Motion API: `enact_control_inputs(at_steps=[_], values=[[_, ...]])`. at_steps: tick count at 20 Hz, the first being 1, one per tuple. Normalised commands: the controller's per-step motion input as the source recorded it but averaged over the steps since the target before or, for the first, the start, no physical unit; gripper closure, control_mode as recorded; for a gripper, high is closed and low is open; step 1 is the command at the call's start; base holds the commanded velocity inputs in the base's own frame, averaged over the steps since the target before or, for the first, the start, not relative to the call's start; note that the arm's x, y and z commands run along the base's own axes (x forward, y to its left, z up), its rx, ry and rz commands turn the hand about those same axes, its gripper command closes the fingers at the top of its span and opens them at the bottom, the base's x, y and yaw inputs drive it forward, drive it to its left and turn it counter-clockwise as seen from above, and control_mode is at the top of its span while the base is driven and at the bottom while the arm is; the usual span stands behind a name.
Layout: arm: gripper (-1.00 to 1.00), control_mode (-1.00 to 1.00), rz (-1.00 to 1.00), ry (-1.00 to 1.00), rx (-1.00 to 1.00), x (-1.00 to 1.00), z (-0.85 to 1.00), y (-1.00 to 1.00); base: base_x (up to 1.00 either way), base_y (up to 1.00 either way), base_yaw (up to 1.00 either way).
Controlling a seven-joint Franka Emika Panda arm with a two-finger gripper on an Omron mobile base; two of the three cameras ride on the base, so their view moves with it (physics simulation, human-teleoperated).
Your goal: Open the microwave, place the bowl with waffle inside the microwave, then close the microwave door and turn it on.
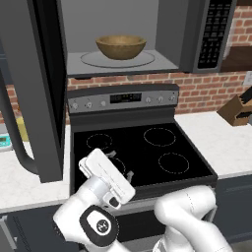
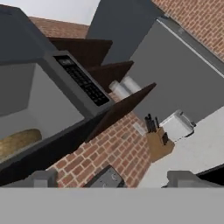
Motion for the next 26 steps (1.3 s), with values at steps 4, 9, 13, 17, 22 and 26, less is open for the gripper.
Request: enact_control_inputs(at_steps=[4,9,13,17,22,26], values=[[1.0,-1.0,-0.07,0.0,-0.35,0.0,-0.08,0.57,0.0,0.0,0.0],[1.0,-1.0,-0.08,0.0,-0.31,0.0,0.02,0.46,0.0,0.0,0.0],[1.0,-1.0,-0.13,0.0,-0.28,-0.01,0.2,0.4,0.0,0.0,0.0],[1.0,-1.0,-0.14,0.0,-0.25,0.0,0.27,0.45,0.0,0.0,0.0],[1.0,-1.0,-0.14,0.01,-0.23,-0.02,0.32,0.48,0.0,0.0,0.0],[1.0,-1.0,-0.12,0.03,-0.28,0.0,0.31,0.56,0.0,0.0,0.0]])
